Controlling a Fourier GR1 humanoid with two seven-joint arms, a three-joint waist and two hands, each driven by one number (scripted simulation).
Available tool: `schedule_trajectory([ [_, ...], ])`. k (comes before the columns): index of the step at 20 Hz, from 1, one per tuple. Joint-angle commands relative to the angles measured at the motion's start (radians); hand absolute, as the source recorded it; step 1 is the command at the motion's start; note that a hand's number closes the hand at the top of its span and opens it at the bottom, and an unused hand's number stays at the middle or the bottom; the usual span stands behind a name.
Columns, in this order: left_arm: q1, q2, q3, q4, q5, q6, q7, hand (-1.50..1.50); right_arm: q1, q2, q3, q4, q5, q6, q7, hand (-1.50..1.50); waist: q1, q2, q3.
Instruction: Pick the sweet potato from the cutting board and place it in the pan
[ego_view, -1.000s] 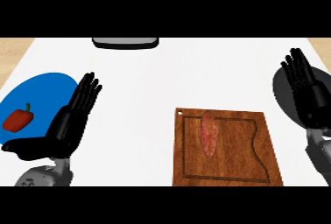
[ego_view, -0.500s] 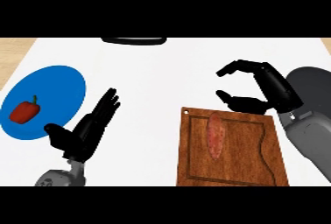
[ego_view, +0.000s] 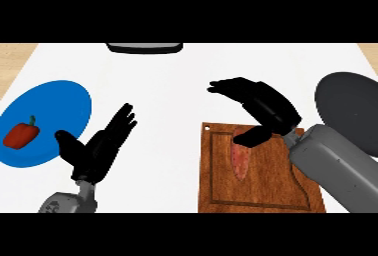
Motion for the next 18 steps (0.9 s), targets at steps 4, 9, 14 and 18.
schedule_trajectory([
  [4,0.003,-0.011,-0.007,-0.001,0.004,0.002,0.013,0.0,-0.175,-0.059,0.251,0.0,0.237,0.338,0.344,-1.5,0.009,-0.014,-0.007],
  [9,0.037,0.005,-0.003,0.009,-0.004,-0.017,-0.02,0.0,-0.242,0.09,0.341,-0.041,0.232,0.618,0.646,-1.5,0.0,-0.01,-0.003],
  [14,0.061,-0.029,-0.023,0.008,-0.023,0.006,-0.039,0.0,-0.252,0.272,0.369,-0.004,0.149,0.883,0.903,-1.5,-0.008,-0.005,0.0],
  [18,0.001,0.014,0.042,0.016,0.017,-0.02,0.011,0.0,-0.155,0.393,0.378,-0.001,0.149,0.931,1.109,-1.5,-0.023,-0.001,0.003],
])
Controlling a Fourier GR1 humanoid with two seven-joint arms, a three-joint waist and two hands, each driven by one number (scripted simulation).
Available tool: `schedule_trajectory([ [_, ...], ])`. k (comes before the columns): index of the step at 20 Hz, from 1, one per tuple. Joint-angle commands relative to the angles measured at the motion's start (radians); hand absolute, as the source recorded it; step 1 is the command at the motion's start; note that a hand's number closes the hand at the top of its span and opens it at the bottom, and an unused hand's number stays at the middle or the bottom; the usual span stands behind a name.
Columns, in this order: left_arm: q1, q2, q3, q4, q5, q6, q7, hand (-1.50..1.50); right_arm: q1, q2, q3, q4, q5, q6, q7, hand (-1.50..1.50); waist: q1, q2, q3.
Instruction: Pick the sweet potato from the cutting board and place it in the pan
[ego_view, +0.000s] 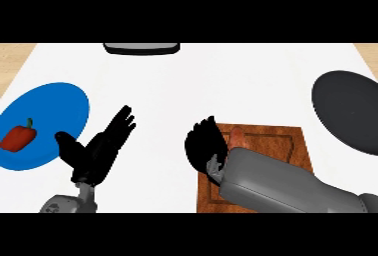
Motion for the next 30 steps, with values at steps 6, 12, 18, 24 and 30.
schedule_trajectory([
  [6,0.028,-0.021,-0.01,-0.062,-0.019,0.029,0.038,0.0,0.106,0.122,-0.039,-0.053,0.014,0.145,0.29,-1.5,-0.007,0.004,0.003],
  [12,0.041,0.008,0.017,-0.08,0.004,-0.021,0.032,0.0,0.135,0.086,-0.004,-0.014,0.135,0.115,0.221,-1.5,0.001,0.006,0.003],
  [18,0.05,-0.032,0.002,-0.026,-0.031,-0.013,-0.019,0.0,0.139,0.034,-0.037,-0.044,0.229,0.169,0.193,-1.5,-0.002,0.007,0.003],
  [24,0.013,-0.045,0.02,0.017,-0.039,-0.035,-0.012,0.0,0.184,-0.005,-0.098,-0.032,0.346,0.149,0.062,-1.5,-0.001,0.01,0.003],
  [30,-0.064,-0.048,0.057,0.011,-0.058,-0.018,0.038,0.0,0.25,0.037,-0.121,-0.063,0.45,0.207,0.045,-1.5,-0.002,0.009,0.004],
])
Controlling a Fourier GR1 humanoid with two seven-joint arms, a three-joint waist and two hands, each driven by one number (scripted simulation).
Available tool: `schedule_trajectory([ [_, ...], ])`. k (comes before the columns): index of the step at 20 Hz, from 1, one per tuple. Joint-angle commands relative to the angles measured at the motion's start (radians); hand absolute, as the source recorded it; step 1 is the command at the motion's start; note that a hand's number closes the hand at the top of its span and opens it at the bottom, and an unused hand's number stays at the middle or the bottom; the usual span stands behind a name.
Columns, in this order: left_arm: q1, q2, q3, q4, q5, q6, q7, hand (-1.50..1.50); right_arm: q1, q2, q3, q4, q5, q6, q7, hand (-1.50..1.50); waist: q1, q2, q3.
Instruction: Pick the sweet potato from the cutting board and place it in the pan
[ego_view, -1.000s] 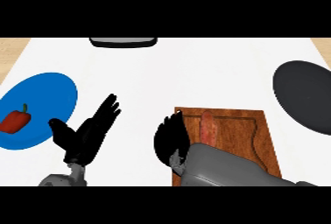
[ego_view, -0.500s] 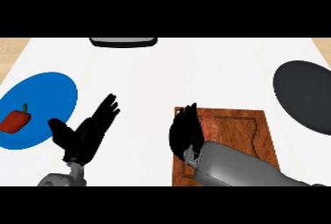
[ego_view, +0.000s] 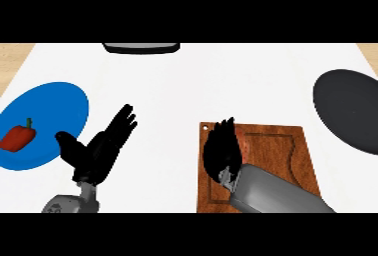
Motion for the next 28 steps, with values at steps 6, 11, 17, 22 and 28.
schedule_trajectory([
  [6,0.009,-0.021,0.004,-0.025,-0.022,0.005,0.02,0.0,-0.045,-0.04,0.047,0.058,0.177,-0.102,-0.219,1.5,0.009,0.001,0.0],
  [11,0.001,-0.051,0.0,0.016,-0.038,0.023,-0.007,0.0,0.107,-0.052,-0.099,0.004,0.151,-0.256,-0.133,1.5,-0.027,-0.004,0.001],
  [17,0.058,-0.011,0.042,-0.005,-0.003,-0.012,-0.027,0.0,0.332,0.017,-0.397,-0.115,0.005,-0.522,-0.01,1.5,-0.067,-0.012,0.003],
  [22,0.017,0.006,0.049,-0.001,-0.002,-0.021,0.018,0.0,0.424,-0.04,-0.403,-0.328,0.14,-0.673,0.072,1.5,-0.033,-0.006,0.0],
  [28,0.016,-0.045,0.001,-0.042,-0.039,0.028,0.026,0.0,0.422,-0.098,-0.501,-0.547,0.252,-0.833,0.089,1.5,-0.031,-0.007,0.001],
])
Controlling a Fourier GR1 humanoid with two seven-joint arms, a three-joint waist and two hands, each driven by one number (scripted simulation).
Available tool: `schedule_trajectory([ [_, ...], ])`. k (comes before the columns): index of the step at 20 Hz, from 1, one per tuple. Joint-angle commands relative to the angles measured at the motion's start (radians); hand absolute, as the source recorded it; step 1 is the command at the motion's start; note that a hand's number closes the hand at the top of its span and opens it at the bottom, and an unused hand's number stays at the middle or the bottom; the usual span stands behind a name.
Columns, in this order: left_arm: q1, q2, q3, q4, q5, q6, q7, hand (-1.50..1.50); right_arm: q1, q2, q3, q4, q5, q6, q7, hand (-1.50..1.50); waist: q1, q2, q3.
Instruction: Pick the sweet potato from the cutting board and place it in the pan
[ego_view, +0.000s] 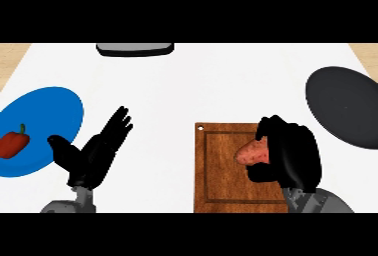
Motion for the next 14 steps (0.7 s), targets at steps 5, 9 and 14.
schedule_trajectory([
  [5,-0.038,0.023,0.03,0.012,0.023,-0.027,0.029,0.0,0.112,0.037,-0.119,-0.31,0.004,-0.198,0.03,1.5,0.008,0.006,0.0],
  [9,-0.012,-0.02,-0.019,-0.019,-0.015,0.003,0.02,0.0,0.228,0.037,-0.226,-0.289,-0.093,-0.373,-0.111,1.5,0.023,0.01,0.001],
  [14,0.014,-0.002,-0.003,-0.008,-0.012,-0.033,-0.012,0.0,0.291,-0.029,-0.471,-0.172,-0.36,-0.445,-0.337,1.5,0.03,0.011,0.001],
])
